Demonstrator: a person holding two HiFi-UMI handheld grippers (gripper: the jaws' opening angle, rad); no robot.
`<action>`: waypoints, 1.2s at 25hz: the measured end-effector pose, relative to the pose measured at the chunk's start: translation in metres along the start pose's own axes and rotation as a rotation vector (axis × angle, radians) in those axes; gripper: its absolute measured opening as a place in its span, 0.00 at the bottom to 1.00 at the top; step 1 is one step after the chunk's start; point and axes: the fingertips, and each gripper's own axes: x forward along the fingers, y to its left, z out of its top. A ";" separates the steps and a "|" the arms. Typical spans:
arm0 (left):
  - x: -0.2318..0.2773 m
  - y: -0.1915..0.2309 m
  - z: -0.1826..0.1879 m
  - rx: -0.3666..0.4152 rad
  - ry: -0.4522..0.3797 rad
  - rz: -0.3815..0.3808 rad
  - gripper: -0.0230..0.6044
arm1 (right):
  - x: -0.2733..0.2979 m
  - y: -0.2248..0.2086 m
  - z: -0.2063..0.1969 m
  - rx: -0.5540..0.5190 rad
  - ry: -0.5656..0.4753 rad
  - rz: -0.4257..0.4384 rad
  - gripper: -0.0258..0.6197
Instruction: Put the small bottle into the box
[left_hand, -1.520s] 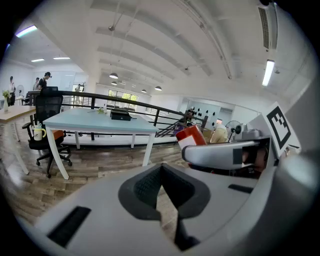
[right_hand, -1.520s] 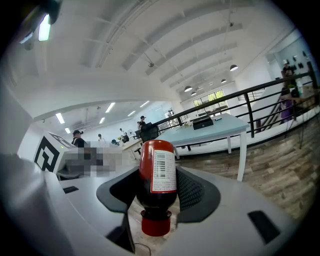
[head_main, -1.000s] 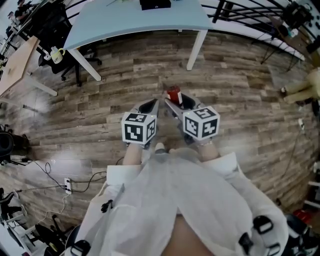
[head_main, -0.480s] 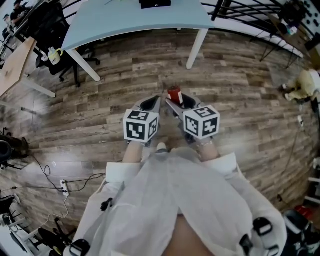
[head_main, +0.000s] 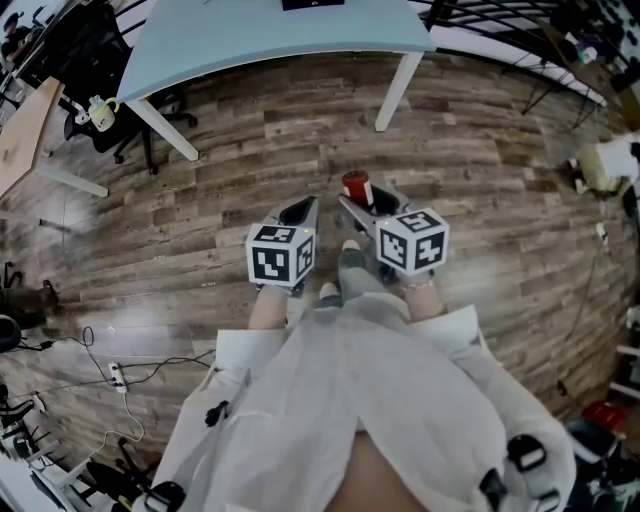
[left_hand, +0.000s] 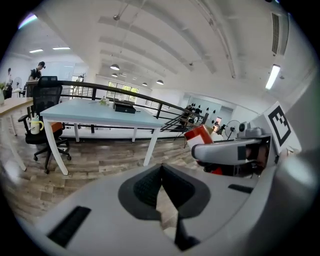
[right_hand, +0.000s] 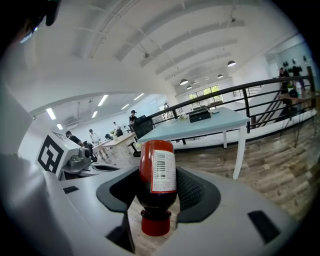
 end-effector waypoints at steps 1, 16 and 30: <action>0.003 0.004 0.003 -0.004 0.000 0.002 0.04 | 0.004 -0.003 0.003 -0.001 0.003 0.002 0.36; 0.108 0.063 0.129 -0.005 -0.052 0.050 0.04 | 0.099 -0.093 0.103 -0.066 0.020 0.066 0.36; 0.210 0.092 0.225 -0.002 -0.055 0.079 0.04 | 0.160 -0.191 0.195 -0.097 0.002 0.101 0.36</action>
